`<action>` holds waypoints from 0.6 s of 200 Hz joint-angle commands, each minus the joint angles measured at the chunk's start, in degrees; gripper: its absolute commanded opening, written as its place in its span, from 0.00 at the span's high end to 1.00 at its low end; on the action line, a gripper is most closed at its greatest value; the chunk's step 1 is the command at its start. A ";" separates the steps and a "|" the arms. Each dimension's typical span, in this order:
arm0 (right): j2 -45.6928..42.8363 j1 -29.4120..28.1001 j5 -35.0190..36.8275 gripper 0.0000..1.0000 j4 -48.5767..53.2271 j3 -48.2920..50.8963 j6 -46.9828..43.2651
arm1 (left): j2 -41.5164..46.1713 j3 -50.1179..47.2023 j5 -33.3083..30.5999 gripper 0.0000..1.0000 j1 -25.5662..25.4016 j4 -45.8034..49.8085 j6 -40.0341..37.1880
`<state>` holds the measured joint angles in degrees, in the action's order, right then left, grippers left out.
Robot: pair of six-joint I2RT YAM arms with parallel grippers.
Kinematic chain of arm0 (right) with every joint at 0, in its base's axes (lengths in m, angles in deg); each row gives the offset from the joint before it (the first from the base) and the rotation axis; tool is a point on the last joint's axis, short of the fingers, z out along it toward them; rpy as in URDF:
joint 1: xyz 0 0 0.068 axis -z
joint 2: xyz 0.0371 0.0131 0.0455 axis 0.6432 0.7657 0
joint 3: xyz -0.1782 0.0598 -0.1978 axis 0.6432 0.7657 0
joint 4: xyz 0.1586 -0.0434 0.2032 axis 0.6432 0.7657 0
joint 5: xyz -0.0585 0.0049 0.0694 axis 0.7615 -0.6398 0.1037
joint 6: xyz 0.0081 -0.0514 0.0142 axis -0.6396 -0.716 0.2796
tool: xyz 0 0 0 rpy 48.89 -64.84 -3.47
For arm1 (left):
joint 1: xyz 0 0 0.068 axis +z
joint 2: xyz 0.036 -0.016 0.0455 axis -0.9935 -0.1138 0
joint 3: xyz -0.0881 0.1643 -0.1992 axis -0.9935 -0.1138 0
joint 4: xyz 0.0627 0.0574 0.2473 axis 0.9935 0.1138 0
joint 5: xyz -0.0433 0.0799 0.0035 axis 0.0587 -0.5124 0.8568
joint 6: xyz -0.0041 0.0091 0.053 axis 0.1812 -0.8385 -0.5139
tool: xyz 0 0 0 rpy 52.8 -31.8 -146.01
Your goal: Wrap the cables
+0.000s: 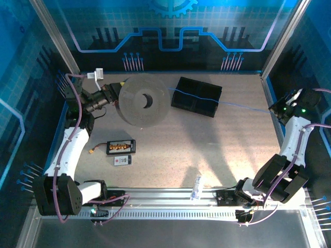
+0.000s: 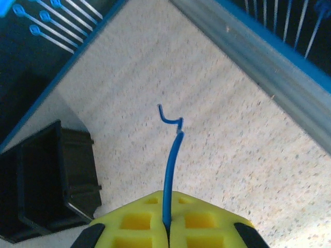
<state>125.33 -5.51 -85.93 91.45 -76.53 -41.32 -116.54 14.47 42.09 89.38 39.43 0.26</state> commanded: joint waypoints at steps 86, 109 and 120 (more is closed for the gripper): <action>-3.92 -9.80 12.47 1.00 -12.42 12.12 -0.54 | 9.45 -1.06 -60.24 1.00 -0.76 9.36 23.84; -5.24 -12.53 12.91 1.00 -12.74 13.04 -0.52 | 8.44 -1.67 -69.26 1.00 -3.54 10.97 27.27; -5.96 -13.93 13.46 1.00 -12.58 13.34 -0.62 | 7.54 -2.17 -72.88 1.00 -4.50 10.97 29.40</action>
<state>121.09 -19.41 -84.72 80.72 -64.66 -40.25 -110.05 10.64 -1.19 83.65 58.56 19.80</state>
